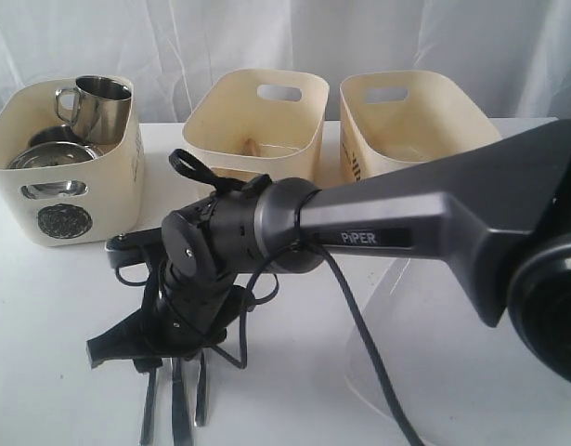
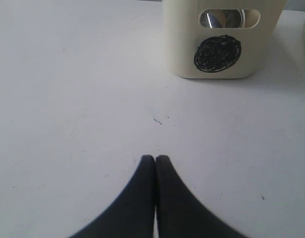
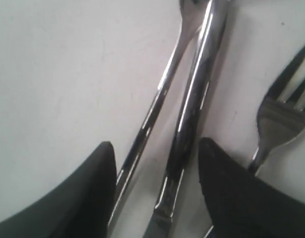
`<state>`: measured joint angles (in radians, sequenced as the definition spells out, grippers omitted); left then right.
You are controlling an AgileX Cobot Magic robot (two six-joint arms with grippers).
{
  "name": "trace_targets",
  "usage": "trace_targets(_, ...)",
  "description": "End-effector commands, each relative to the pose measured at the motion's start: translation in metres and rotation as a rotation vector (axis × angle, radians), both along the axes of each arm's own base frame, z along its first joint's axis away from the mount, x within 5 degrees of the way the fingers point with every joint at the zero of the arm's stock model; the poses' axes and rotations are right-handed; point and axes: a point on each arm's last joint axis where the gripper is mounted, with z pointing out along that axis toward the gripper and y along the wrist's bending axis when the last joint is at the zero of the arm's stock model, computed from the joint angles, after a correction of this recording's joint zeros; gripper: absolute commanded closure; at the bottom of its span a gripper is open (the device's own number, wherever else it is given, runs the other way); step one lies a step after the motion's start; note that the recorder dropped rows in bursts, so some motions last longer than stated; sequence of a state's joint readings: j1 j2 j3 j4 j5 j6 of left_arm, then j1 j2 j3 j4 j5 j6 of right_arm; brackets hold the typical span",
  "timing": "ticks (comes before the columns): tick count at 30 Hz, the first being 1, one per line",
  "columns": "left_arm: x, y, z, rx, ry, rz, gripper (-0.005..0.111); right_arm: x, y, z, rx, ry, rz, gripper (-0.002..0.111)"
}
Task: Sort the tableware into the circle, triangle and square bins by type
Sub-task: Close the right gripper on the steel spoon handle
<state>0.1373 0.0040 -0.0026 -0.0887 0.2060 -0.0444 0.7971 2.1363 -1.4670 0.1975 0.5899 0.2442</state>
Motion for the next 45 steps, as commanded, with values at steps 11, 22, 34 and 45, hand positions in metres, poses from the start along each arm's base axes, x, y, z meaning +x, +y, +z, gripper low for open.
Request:
trace_targets(11,0.0,0.0,0.0,-0.007,-0.007,0.001,0.107,-0.002,-0.005,-0.058,-0.146,0.084,0.036,0.073)
trace_targets(22,0.0,0.0,0.0,-0.007,-0.007,0.001,0.107,0.002,-0.015,-0.042,-0.238,0.017,0.066,0.108)
trace_targets(34,0.0,0.0,0.0,-0.007,-0.007,0.001,0.107,0.008,-0.02,0.008,-0.233,-0.146,0.099,0.108)
trace_targets(45,0.0,0.0,0.0,-0.007,-0.007,0.001,0.107,0.011,-0.022,0.03,-0.218,-0.231,0.105,0.108)
